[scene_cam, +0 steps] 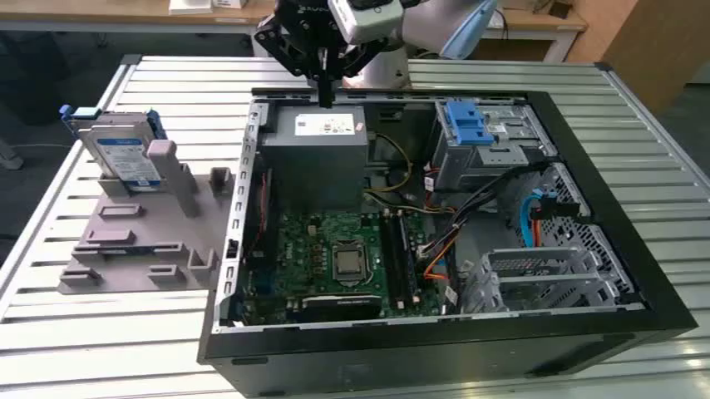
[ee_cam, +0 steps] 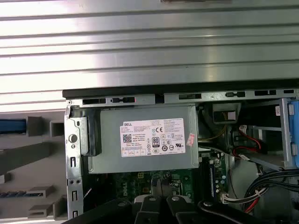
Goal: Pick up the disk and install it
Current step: 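Reach for the disk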
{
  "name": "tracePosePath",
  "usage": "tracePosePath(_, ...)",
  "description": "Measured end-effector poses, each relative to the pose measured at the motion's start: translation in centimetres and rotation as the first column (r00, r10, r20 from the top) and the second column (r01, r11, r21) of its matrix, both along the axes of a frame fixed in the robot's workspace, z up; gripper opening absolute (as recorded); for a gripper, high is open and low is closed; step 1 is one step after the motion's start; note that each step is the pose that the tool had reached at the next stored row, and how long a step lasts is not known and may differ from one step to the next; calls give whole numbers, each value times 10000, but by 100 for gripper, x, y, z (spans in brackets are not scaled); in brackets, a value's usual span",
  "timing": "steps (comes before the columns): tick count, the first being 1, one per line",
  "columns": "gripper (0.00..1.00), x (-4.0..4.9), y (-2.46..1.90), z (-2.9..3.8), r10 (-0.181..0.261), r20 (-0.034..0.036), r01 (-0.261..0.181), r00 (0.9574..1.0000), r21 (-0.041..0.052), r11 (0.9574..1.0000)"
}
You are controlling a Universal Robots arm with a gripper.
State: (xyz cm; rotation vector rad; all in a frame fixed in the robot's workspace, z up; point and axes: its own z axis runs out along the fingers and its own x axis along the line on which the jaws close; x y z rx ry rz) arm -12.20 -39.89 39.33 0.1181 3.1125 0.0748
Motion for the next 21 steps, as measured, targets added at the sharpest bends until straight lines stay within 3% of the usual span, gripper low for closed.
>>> tracePosePath(21, 11, -56, 0, 0, 1, 0, -1, 10000, 3, 10000)
